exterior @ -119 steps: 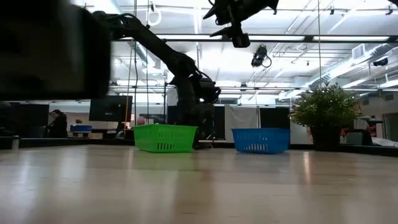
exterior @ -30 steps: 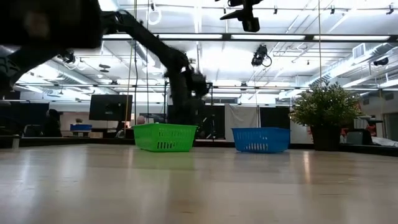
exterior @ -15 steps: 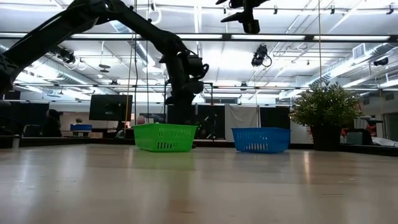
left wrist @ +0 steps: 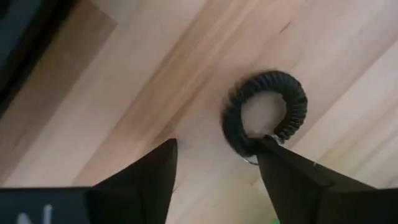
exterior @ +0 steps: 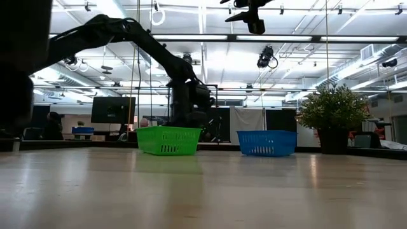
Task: Sort spring keychains
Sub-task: Put the black spring keychain into the green bin
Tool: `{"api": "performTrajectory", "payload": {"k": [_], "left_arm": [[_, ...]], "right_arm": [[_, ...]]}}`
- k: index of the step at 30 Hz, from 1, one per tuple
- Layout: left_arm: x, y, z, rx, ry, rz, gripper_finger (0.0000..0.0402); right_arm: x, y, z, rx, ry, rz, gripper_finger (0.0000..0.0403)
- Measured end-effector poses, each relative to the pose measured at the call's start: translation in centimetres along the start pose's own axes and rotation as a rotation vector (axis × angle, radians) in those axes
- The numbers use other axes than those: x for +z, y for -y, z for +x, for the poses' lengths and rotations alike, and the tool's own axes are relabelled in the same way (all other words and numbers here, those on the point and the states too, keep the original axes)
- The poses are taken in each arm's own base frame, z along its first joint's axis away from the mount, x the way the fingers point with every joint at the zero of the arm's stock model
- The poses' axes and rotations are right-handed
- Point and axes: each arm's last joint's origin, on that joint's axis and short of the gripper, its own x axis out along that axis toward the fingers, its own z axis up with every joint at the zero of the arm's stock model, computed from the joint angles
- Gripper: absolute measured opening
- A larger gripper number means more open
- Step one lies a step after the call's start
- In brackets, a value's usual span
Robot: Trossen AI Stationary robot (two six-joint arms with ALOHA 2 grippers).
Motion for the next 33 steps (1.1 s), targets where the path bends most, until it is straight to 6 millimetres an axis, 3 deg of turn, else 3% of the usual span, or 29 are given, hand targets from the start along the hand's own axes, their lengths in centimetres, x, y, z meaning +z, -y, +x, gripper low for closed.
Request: {"api": "performTrajectory", "payload": {"k": [5, 8, 18, 28, 33], "left_arm": [[0.2, 0.0, 0.4, -0.021, 0.004, -0.003, 0.0234], [0.4, -0.1, 0.5, -0.003, 0.025, 0.007, 0.0213], [0.8, -0.4, 0.8, -0.004, 0.073, 0.061, 0.0018], [0.7, -0.9, 0.0, -0.015, 0.072, 0.06, 0.0009], [0.4, -0.8, -4.4, -0.013, 0.156, 0.07, 0.0008]], "right_arm": [[0.0, 0.0, 0.0, 0.0, 0.0, 0.002, 0.0208], [0.0, 0.0, 0.0, 0.001, 0.0, 0.002, 0.0208], [0.0, 0.0, 0.0, 0.001, 0.001, 0.002, 0.0208], [0.0, 0.0, 0.0, 0.001, 0.001, -0.002, 0.0208], [0.0, 0.0, 0.0, 0.001, 0.001, -0.002, 0.0208]]}}
